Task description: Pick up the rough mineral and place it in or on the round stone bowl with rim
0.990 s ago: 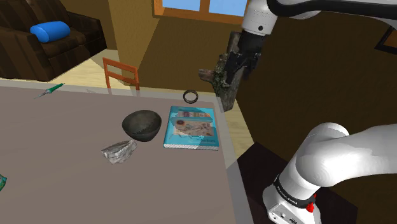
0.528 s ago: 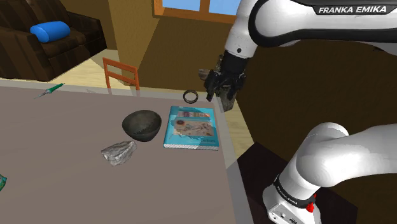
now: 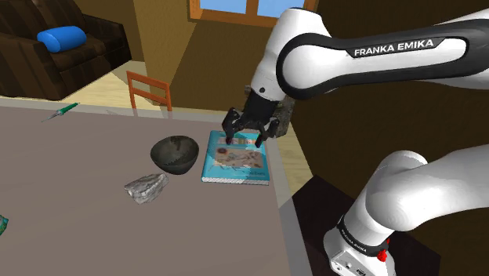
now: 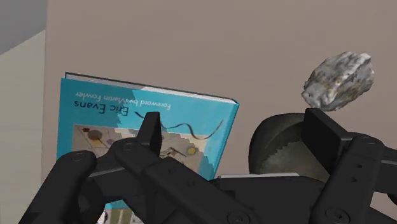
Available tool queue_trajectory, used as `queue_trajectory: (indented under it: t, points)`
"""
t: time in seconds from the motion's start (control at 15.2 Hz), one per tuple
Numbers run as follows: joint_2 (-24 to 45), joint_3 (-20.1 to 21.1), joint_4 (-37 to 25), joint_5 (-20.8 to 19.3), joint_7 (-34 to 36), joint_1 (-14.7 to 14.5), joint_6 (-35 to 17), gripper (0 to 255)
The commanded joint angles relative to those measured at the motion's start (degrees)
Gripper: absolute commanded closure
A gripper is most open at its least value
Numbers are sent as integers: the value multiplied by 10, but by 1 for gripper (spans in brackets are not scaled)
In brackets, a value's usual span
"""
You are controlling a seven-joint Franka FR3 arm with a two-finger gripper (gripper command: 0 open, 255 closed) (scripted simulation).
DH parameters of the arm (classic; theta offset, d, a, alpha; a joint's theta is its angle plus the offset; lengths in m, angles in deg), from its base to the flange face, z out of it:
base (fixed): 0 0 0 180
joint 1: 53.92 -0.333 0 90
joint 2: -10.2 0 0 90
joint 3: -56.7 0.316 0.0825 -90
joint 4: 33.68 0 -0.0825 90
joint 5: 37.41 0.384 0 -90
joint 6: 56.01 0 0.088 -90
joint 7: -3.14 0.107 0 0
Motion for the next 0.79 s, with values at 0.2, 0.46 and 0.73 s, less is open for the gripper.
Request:
queue_trajectory:
  t: [0.2,0.46,0.73]
  points:
    - [87,72,-6,54,91,2,-124,0]
    - [171,132,-31,72,167,18,-220,0]
    - [269,195,-70,45,264,50,-315,0]
